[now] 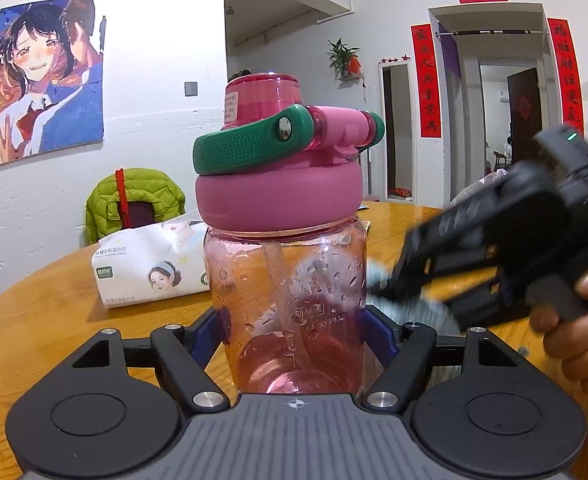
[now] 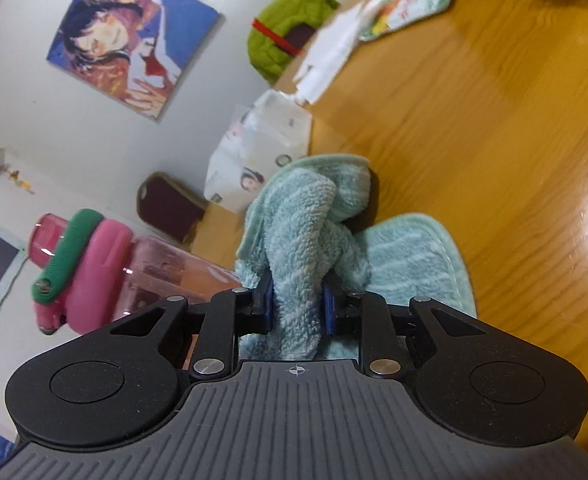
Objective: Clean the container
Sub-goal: 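Wipe the towel in the right tool across the bottle's green lid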
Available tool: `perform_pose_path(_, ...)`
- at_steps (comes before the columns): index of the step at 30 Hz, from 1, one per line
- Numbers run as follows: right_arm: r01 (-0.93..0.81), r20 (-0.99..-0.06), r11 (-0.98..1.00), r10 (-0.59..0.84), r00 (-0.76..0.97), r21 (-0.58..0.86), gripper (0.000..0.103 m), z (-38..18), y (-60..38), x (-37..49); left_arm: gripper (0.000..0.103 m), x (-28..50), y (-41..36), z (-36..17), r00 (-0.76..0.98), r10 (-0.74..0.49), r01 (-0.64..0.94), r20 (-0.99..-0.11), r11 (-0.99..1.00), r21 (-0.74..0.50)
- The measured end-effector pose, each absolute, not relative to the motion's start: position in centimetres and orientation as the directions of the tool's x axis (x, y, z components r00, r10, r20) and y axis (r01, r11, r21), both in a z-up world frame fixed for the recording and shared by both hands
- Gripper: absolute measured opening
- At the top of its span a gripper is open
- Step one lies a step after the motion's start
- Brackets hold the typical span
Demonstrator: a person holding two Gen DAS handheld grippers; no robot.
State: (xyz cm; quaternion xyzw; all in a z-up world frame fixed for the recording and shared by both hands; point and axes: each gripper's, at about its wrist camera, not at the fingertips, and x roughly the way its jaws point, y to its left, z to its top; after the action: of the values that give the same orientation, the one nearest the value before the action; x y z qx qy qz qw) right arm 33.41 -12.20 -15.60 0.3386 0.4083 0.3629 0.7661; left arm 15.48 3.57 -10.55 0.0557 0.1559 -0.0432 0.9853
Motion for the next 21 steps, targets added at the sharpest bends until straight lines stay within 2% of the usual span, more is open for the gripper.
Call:
perform_pose_path(1,-0.303,-0.321,0.469,0.845,0.427,0.830,0.026,-15.2,-12.6,33.1,0.072,15.5,3.6,-10.6,0.948,-0.068,0.103,-0.312,0.990,0.097)
perform_pose_path(5,-0.413,0.048,0.156,0.895,0.443,0.897,0.025,-13.8,-15.6,32.1,0.072,15.6,3.4,-10.6,0.948,-0.066,0.103,-0.311,0.989,0.104)
perform_pose_path(7,-0.400,0.089,0.088,0.911,0.404,0.912,0.026,-14.2,-15.6,32.4,0.072,15.7,3.3,-10.6,0.947,-0.061,0.102,-0.314,0.988,0.114)
perform_pose_path(9,-0.340,-0.013,0.155,0.922,0.387,0.928,0.026,-15.2,-14.6,33.0,0.072,15.9,3.2,-10.7,0.946,-0.058,0.103,-0.318,0.987,0.126)
perform_pose_path(13,-0.242,-0.365,0.471,0.851,0.376,0.848,0.026,-16.8,-12.5,33.8,0.072,15.9,3.1,-10.7,0.946,-0.059,0.105,-0.319,0.986,0.128)
perform_pose_path(14,-0.241,-0.401,0.505,0.836,0.374,0.829,0.026,-17.0,-12.2,33.9,0.072,15.9,3.1,-10.7,0.946,-0.060,0.106,-0.318,0.986,0.127)
perform_pose_path(19,-0.274,-0.398,0.520,0.827,0.397,0.809,0.029,-16.8,-12.3,33.5,0.072,15.8,3.1,-10.6,0.945,-0.059,0.101,-0.322,0.988,0.114)
perform_pose_path(21,-0.286,-0.380,0.520,0.822,0.424,0.805,0.028,-16.4,-12.5,33.2,0.078,15.8,3.3,-10.4,0.942,-0.061,0.099,-0.330,0.990,0.100)
